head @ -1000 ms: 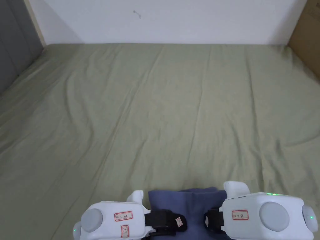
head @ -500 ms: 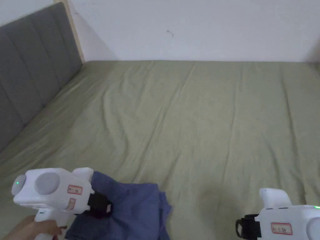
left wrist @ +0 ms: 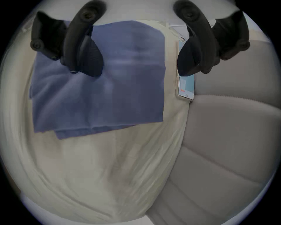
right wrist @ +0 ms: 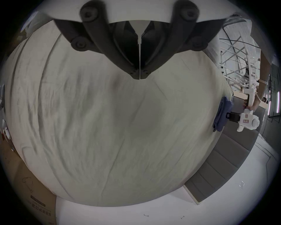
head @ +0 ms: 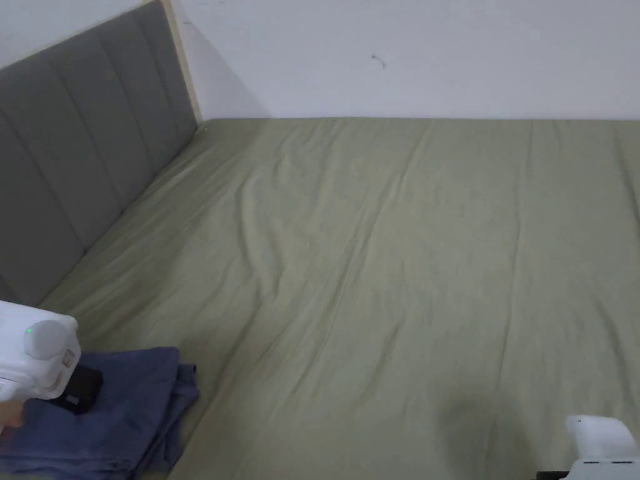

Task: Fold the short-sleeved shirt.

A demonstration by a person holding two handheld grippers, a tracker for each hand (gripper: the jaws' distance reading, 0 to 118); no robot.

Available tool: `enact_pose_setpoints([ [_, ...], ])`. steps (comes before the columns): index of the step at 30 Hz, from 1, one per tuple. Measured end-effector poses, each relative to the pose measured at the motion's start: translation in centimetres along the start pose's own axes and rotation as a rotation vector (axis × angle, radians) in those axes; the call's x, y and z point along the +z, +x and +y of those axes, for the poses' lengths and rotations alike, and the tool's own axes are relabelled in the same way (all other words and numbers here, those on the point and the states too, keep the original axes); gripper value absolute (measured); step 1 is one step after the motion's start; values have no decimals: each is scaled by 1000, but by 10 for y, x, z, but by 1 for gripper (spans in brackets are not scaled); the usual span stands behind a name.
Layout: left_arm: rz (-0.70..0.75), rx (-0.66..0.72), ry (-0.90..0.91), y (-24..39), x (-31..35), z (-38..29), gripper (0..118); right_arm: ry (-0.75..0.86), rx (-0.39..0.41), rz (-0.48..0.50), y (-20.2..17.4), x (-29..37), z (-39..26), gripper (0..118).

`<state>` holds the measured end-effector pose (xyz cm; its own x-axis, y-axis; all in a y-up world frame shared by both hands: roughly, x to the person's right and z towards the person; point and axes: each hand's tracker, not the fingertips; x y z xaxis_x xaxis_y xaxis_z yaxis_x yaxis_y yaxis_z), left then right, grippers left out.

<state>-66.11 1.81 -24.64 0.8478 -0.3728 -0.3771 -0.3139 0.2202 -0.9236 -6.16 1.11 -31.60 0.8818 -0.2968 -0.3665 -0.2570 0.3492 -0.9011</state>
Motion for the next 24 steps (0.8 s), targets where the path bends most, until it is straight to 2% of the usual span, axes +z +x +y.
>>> enact_pose_setpoints([
  [1, -23, 39, 5, -6, 6, 0, 104, -1, -14, -4, 1, 2, -2, 2],
  [3, -167, 125, 8, -11, 16, 0, 103, -5, -28, -8, 5, 1, -3, 2],
  [4, -254, 154, 2, -11, 26, -4, 99, -18, -26, -16, 6, -1, -3, 2],
  [6, -430, 133, 19, 8, 45, -7, 83, -22, -11, -45, 8, 1, -7, 2],
  [7, -499, 146, 23, 22, 54, -9, 71, -17, -10, -48, 9, 2, -9, 2],
  [8, -241, 63, 76, 17, 68, -12, 49, -16, -15, -43, 11, 3, -11, 2],
  [10, -340, 52, 97, 42, 89, -23, 6, -4, -39, -9, 13, 9, -15, 2],
  [11, -375, 46, 126, 59, 97, -31, 0, 1, -45, 0, 14, 12, -17, 2],
  [13, -381, 10, 229, 95, 125, -47, 0, 18, -36, 7, 19, 17, -18, 2],
  [17, -454, -6, 306, 161, 172, -76, 0, 71, -27, 6, 28, 33, -21, 2],
  [18, -544, 24, 321, 182, 185, -84, 0, 93, -23, 4, 31, 39, -22, 2],
  [21, -405, 0, 427, 219, 205, -99, 0, 166, 18, -37, 33, 55, -24, 2],
  [24, -385, 38, 522, 244, 233, -120, 0, 248, 19, -48, 37, 72, -30, 2],
])
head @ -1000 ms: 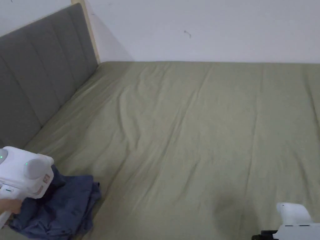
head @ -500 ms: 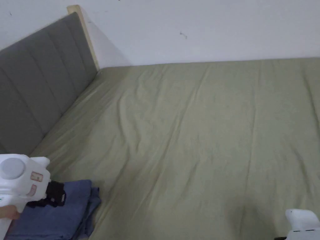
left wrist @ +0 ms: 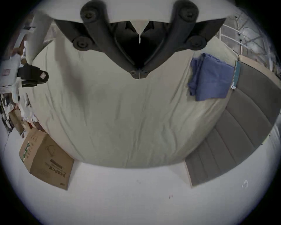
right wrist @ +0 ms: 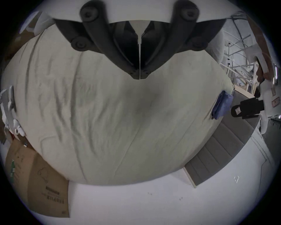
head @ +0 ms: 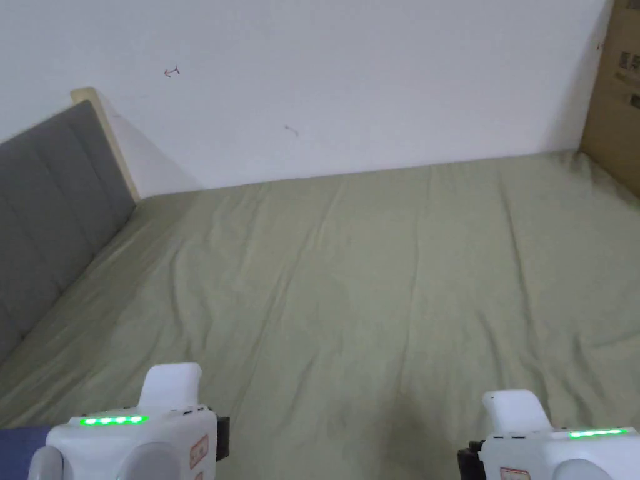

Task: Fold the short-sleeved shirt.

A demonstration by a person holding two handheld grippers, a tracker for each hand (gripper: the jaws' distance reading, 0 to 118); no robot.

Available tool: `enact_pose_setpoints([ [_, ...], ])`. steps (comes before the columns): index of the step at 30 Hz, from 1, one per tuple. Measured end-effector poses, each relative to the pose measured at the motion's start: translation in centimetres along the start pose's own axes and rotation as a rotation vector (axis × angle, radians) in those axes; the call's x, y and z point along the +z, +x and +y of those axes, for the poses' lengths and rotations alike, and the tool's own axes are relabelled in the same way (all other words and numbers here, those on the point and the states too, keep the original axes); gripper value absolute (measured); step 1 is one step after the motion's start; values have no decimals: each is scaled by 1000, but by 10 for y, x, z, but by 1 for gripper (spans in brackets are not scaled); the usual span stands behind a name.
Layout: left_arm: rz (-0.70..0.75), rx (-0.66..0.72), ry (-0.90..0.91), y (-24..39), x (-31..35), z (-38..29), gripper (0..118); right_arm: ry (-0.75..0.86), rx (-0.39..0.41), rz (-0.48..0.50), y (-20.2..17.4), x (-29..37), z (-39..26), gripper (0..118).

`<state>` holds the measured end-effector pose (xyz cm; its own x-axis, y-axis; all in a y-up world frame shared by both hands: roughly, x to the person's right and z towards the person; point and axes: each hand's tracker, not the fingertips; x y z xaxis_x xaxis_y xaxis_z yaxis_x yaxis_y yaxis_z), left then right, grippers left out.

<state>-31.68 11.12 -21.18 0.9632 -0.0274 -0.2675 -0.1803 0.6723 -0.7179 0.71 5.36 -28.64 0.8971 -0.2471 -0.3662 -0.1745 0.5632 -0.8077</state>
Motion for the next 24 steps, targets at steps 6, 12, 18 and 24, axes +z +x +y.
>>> enact_pose_setpoints([
  [6, 71, -67, 241, 58, 56, 2, 0, 191, 58, -65, 0, 40, 13, 2],
  [12, 71, -1, 430, 89, 96, 12, 0, 443, 115, -115, -10, 96, 36, 2],
  [18, 91, -20, 634, 112, 127, 28, 0, 670, 158, -181, -21, 149, 49, 2],
  [24, 65, -23, 699, 121, 141, 39, 0, 802, 151, -285, -30, 173, 51, 2],
])
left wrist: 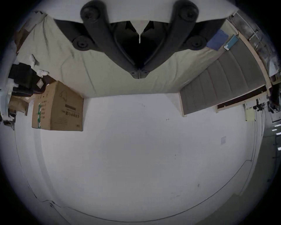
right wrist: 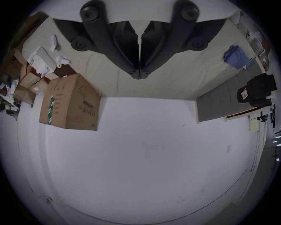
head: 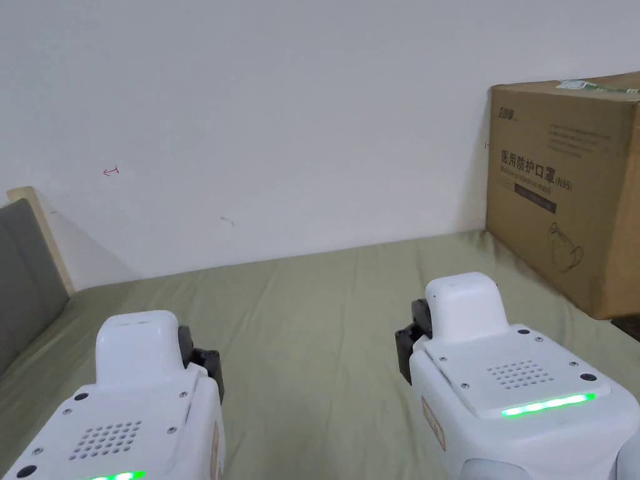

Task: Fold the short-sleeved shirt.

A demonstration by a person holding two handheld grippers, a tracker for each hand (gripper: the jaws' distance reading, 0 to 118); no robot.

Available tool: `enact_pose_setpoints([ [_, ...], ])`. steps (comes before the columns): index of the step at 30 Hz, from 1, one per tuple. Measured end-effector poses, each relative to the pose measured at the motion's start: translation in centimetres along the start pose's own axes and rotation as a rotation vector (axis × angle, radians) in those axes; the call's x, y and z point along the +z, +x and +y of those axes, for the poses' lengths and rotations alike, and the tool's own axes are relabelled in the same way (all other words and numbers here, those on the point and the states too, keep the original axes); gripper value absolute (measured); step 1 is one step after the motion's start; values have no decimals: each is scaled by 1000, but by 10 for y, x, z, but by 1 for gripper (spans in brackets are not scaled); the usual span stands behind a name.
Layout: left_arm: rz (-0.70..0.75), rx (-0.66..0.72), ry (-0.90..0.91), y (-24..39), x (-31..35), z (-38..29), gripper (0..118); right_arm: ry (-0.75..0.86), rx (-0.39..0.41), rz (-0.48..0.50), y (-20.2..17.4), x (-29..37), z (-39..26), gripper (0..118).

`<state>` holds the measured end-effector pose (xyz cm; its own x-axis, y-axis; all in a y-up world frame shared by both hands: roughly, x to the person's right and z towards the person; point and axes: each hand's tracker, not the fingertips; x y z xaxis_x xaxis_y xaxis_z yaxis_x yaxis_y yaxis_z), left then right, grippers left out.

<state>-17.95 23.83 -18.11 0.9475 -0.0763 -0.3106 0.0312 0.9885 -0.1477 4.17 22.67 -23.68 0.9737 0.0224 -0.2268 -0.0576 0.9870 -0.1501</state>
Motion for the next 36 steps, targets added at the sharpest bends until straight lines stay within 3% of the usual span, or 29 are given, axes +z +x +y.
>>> enact_pose_setpoints([
  [13, -20, 4, -11, 1, -3, -6, 0, -9, -25, -55, 3, -4, 6, 2],
  [16, -24, 5, -14, 1, -4, -9, 14, -3, -12, -65, 2, -3, 6, 5],
  [18, -53, 12, -10, -1, -6, -10, 52, 20, -40, -71, 3, 0, 4, 22],
  [19, -60, 17, -10, -1, -5, -10, 73, 24, -55, -68, 4, 1, 5, 42],
  [20, -63, 19, -12, -1, -6, -10, 100, 26, -65, -64, 5, 1, 5, 80],
  [21, -65, 20, -15, 0, -8, -10, 112, 24, -69, -64, 6, 1, 4, 105],
  [22, -72, 21, -17, -1, -9, -10, 114, 21, -70, -65, 7, 0, 4, 116],
  [27, -86, -37, -61, 5, -9, -10, 112, 50, -57, -90, 6, 4, 2, 117],
  [36, -12, 14, -99, -2, -8, -11, 113, 20, -49, -78, 4, -3, -2, 117],
])
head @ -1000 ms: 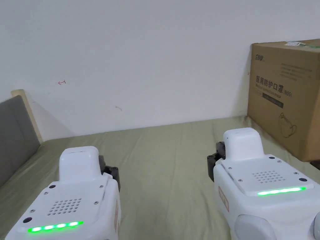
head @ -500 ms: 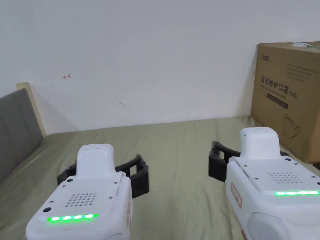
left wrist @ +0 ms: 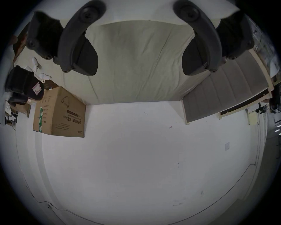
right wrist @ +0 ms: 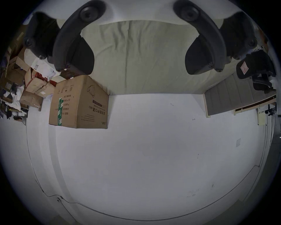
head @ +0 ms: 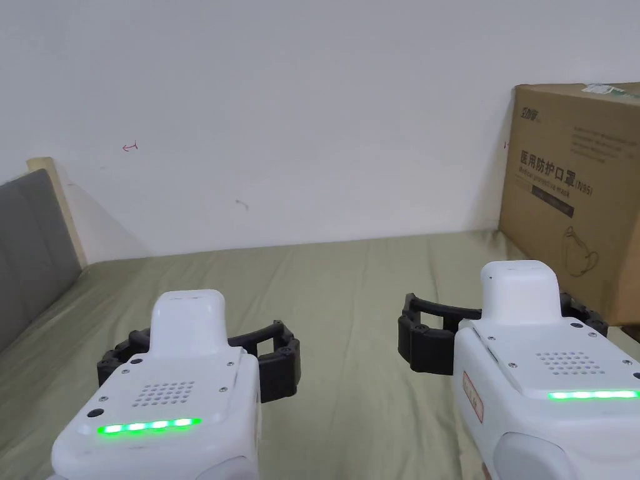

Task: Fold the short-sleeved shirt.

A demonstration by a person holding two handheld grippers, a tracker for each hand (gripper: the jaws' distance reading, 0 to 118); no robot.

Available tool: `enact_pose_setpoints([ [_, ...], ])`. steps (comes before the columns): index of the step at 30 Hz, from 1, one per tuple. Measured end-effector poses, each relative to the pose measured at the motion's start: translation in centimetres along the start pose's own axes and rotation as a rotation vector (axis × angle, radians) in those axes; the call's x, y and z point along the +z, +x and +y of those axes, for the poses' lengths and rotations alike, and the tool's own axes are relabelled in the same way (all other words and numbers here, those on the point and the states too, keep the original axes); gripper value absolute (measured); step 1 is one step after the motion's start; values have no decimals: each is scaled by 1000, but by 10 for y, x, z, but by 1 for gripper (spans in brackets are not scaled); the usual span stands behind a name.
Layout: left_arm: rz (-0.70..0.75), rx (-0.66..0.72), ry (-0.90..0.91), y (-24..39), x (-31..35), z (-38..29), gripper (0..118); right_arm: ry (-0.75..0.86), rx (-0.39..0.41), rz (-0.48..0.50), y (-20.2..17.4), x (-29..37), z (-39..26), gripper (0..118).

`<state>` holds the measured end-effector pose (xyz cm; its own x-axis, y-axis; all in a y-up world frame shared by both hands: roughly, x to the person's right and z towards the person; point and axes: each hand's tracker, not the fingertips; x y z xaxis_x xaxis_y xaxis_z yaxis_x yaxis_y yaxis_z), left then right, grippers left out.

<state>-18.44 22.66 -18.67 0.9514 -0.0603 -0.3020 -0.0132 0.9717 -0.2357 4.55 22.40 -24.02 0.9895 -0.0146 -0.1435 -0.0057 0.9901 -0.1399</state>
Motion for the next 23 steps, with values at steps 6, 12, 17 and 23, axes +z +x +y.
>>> enact_pose_setpoints([
  [6, -3, -8, 21, -4, -1, 5, 113, -23, -3, 10, -2, -5, -3, 117],
  [12, 36, -71, -22, 4, 2, 4, 114, -37, 1, 24, -4, -6, -5, 117],
  [17, 22, -79, 4, 4, 1, 2, 113, -35, -11, 17, -1, -5, -6, 117],
  [23, -43, -12, -6, 1, 2, 7, 113, -38, -28, 19, 1, -6, -4, 117],
])
